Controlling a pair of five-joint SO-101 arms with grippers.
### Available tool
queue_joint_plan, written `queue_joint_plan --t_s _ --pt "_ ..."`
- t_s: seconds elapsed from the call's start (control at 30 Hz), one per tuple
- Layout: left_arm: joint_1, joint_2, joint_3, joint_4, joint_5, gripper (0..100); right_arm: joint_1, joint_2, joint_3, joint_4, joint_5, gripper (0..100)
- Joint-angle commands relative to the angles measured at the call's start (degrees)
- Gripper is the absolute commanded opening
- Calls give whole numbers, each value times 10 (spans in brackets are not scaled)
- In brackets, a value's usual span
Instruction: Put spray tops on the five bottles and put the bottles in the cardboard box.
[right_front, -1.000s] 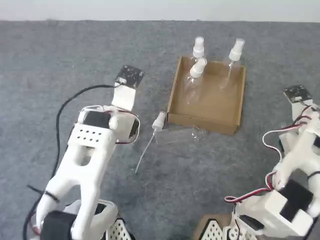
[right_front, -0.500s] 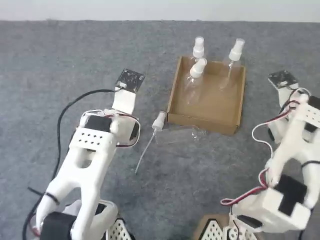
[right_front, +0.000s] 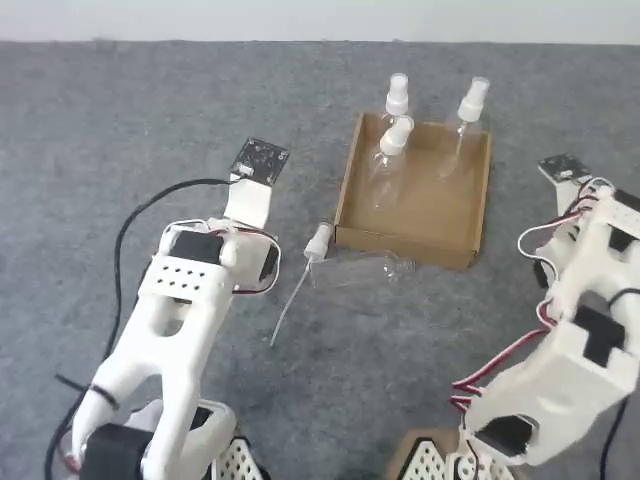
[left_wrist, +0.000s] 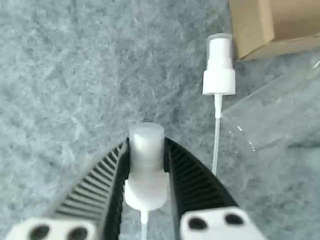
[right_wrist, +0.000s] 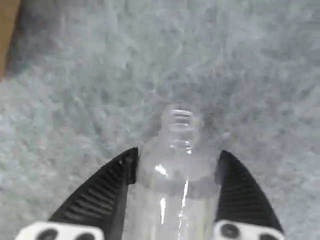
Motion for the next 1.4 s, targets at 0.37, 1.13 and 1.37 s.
queue_joint_plan --t_s 0.37,1.13,1.37 --pt "-4 -28 -17 -10 6 11 24 -146 -78 65 -46 6" --pt "-77 -321 -282 176 10 11 -483 -614 149 95 -284 6" --pt "-80 -325 -397 183 85 11 -642 -584 187 -19 -360 6"
